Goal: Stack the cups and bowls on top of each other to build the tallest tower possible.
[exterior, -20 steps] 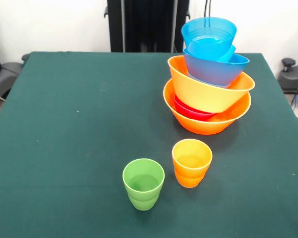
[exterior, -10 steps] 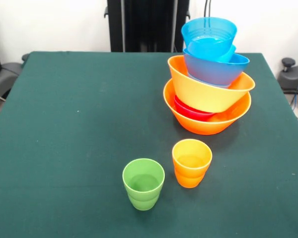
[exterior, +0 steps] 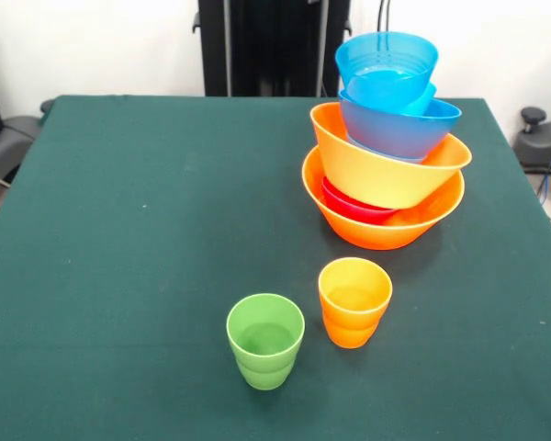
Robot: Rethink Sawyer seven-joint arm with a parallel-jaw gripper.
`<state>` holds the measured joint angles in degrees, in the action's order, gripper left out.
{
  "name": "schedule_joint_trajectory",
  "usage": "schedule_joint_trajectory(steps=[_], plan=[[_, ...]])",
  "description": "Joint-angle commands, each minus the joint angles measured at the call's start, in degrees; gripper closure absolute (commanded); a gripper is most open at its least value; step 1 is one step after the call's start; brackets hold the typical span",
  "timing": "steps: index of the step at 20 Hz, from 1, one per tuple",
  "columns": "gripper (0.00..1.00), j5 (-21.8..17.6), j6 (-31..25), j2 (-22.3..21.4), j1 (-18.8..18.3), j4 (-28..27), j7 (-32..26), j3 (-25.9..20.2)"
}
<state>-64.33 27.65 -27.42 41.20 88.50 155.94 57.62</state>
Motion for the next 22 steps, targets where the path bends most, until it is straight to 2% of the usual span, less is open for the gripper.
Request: schedule_joint_trajectory(steps=[1, 4, 11, 13, 15, 19, 22], plan=[[1.0, 4.5, -6.6, 1.1, -0.6, 5.3, 4.9, -11.6], [1.0, 7.1, -6.4, 1.7, -0.5, 6.2, 1.9, -11.8], [1.0, 9.9, -6.6, 3.4, -1.0, 7.7, 0.5, -13.3], [1.0, 8.8, -7.8, 3.7, -1.2, 7.8, 0.8, -14.3], [1.0, 9.9, -7.0, 4.2, -1.5, 8.0, 0.2, -14.5], [1.0, 4.9, -11.5, 2.7, -2.2, 8.2, 3.5, -18.2], [1.0, -1.0, -15.6, 0.1, -2.9, 9.0, 6.4, -22.1]])
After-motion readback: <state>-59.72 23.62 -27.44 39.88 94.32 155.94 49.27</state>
